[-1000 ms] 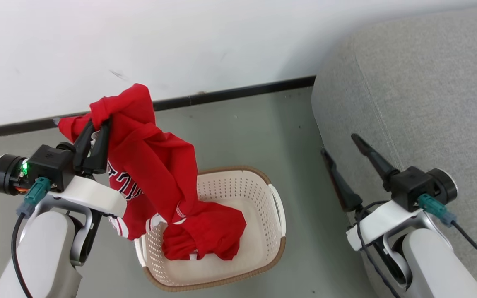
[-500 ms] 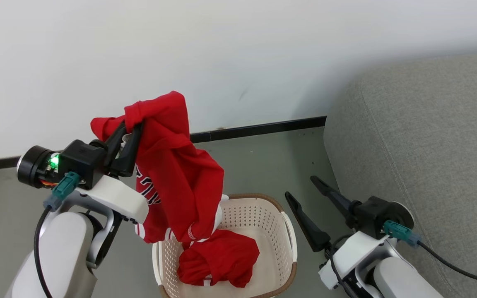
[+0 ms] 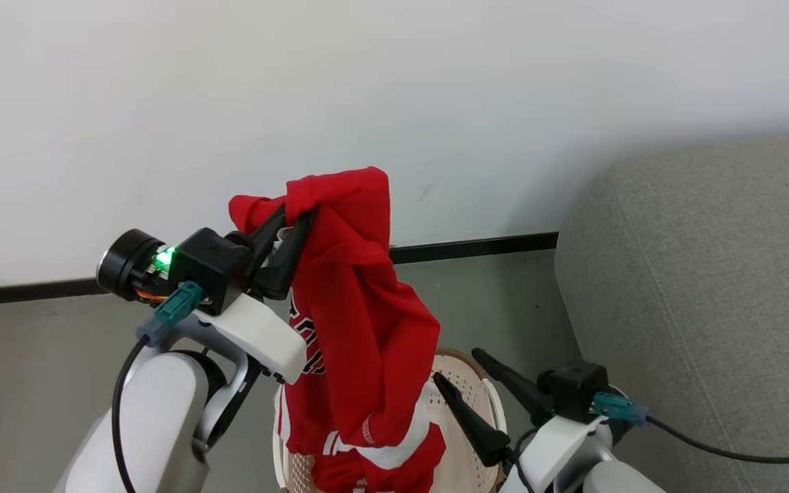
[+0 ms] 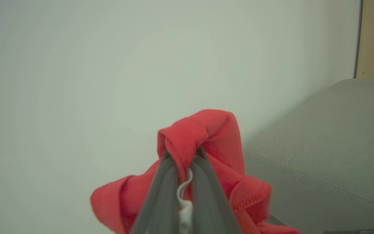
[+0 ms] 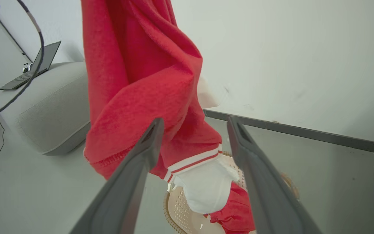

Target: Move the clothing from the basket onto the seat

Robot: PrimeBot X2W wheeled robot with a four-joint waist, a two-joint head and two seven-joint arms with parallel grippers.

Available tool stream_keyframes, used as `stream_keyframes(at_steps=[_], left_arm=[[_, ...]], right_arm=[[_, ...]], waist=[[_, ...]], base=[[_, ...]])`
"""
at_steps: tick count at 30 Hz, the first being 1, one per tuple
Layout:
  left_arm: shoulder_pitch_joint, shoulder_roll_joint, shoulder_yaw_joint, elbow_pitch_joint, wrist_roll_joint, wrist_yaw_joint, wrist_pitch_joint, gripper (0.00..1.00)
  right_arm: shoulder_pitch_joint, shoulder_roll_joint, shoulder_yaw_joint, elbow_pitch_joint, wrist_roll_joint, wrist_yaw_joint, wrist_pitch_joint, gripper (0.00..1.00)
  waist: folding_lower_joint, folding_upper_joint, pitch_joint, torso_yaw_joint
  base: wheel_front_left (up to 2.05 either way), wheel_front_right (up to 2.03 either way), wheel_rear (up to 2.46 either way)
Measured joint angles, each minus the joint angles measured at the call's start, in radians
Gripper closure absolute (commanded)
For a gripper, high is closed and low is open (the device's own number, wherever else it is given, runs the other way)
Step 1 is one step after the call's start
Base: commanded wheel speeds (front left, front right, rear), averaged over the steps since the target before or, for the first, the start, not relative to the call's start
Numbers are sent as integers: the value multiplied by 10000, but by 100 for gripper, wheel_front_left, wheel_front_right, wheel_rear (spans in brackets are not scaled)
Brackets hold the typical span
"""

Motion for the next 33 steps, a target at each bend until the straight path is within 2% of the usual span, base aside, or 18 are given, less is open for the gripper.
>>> stream_keyframes(at_steps=[9, 23, 31, 32, 33], left_arm=[[-7, -186, -299, -355, -13, 0, 550, 100], [-73, -468, -752, -965, -171, 0, 1223, 100], [-226, -577, -897, -1193, -194, 0, 1398, 100], [-226, -600, -897, -1216, -215, 0, 1406, 100], [-226, -623, -895, -1235, -251, 2, 1407, 100]], right_arm=[[-534, 82, 951, 334, 637, 0, 2, 0], [-1250, 203, 1101, 1244, 1967, 0, 0, 0], [-1951, 249, 1645, 1992, 2527, 0, 0, 0], [-2038, 257, 1726, 2075, 2587, 0, 0, 20], [-2106, 261, 1825, 2132, 2629, 0, 0, 54]], waist=[[0, 0, -202, 287], [1, 0, -280, 794], [1, 0, -239, 1079], [0, 0, -231, 1105], [0, 0, -223, 1130]], base=[[0, 0, 0], [0, 0, 0], [0, 0, 0], [0, 0, 0], [0, 0, 0]])
